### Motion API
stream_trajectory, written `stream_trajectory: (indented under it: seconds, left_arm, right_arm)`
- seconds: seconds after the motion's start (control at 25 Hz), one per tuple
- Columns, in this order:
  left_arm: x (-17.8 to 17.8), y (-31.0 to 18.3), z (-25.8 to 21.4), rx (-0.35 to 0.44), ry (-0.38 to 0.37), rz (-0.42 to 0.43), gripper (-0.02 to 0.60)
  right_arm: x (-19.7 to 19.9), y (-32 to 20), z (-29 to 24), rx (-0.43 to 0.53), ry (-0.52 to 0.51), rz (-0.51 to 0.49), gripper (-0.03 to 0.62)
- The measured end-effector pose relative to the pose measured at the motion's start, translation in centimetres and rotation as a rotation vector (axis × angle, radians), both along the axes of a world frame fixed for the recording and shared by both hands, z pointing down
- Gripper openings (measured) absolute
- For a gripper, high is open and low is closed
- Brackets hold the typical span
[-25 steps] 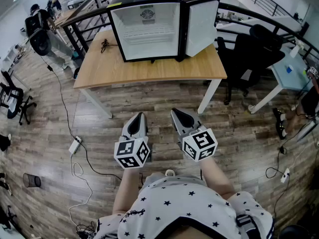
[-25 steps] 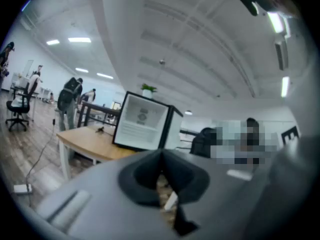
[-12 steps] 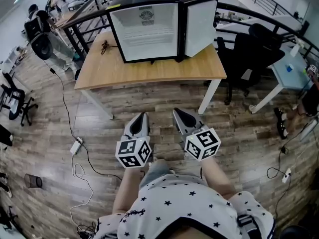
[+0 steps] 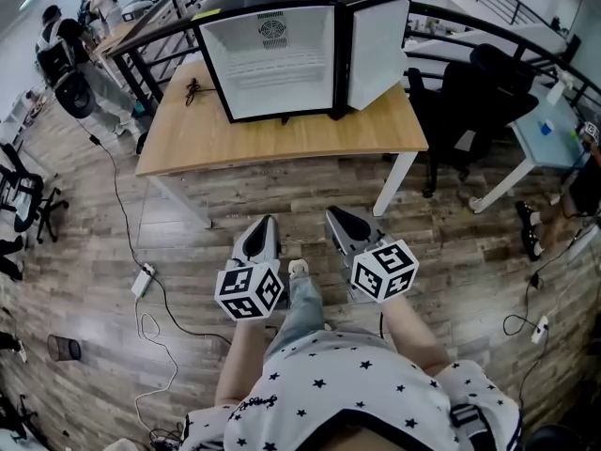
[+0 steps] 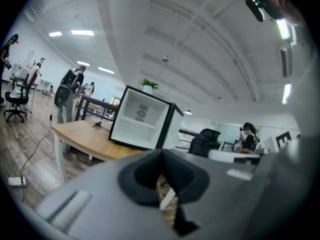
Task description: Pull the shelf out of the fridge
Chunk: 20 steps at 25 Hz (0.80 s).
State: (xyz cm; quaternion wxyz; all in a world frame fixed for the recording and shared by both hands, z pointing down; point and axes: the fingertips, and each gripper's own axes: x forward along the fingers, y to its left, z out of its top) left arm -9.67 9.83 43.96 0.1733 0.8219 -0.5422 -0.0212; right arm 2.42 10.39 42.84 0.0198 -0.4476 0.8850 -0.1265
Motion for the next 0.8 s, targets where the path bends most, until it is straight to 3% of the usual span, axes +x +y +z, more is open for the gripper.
stream_trajectory:
  seconds: [0.8]
  left_arm:
    - [-1.2,-13.7,1.4,-0.046,0.028,0.010,0.005]
  right_arm:
    - [-2.1,-14.4,0.7,-0.056,0.003,-0.016,0.023]
